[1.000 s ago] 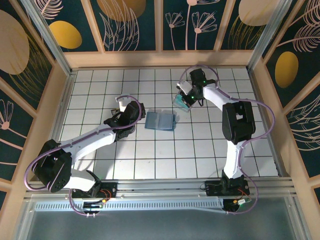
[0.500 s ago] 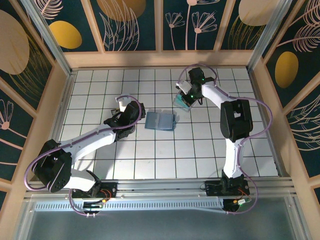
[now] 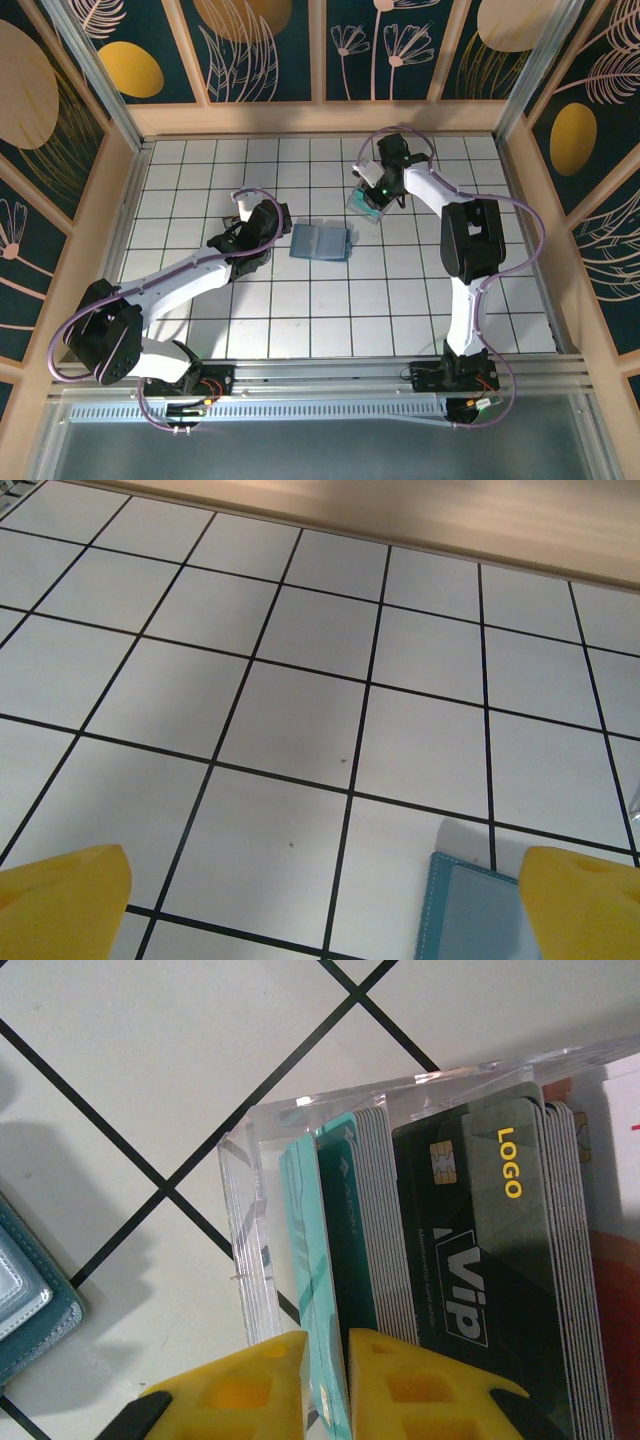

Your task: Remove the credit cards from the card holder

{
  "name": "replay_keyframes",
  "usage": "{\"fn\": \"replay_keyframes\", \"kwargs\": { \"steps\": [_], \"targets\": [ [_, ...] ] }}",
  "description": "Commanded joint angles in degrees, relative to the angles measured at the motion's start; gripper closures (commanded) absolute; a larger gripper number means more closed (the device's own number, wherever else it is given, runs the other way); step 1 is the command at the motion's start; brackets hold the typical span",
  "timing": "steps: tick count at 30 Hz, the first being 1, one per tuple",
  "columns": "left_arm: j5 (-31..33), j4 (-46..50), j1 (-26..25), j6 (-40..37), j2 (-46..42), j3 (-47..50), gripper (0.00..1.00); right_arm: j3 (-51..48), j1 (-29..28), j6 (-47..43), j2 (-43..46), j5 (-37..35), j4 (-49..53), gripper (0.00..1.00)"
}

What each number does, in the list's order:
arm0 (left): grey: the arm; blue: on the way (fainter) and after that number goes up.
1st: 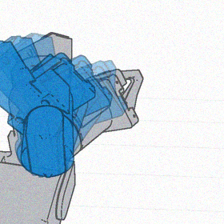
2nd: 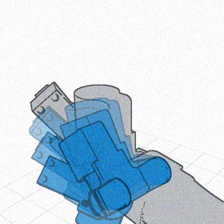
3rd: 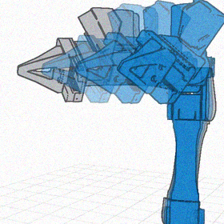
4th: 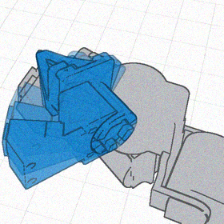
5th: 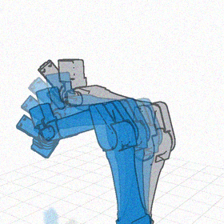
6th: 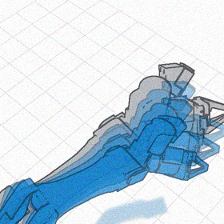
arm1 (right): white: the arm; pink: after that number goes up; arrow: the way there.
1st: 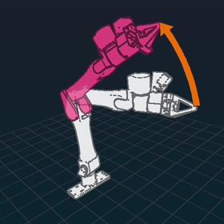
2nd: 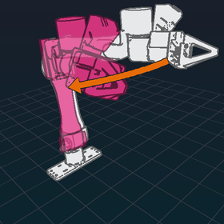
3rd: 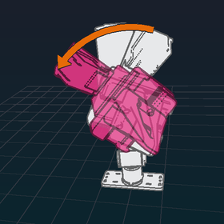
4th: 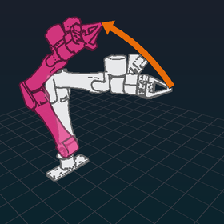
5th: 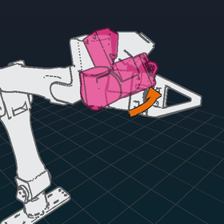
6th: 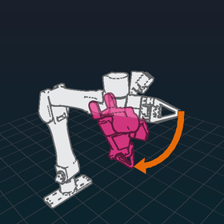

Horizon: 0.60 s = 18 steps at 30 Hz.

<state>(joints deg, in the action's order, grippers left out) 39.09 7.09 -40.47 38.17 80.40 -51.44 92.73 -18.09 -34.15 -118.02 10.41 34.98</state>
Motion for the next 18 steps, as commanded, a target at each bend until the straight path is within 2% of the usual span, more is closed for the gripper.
{"fn": "replay_keyframes", "kwargs": {
  "steps": [1, 9, 18],
  "targets": [
    [0.7, 0.45, 0.39, -0.38, -0.58, -1.58, 0.01, 0.05, 0.18, 0.57, 3.74, 0.4, -0.08, 0.82],
    [1.47, 0.44, 0.35, -0.28, -1.18, -1.22, 0.01, -1.25, 0.14, 2.43, 7.59, 0.66, -1.79, 0.79],
    [4.52, 1.11, 0.44, -0.72, -2.02, -0.59, 0.01, -10.06, 0.17, 6.0, 17.04, -0.12, -9.61, 0.75]
  ]
}}
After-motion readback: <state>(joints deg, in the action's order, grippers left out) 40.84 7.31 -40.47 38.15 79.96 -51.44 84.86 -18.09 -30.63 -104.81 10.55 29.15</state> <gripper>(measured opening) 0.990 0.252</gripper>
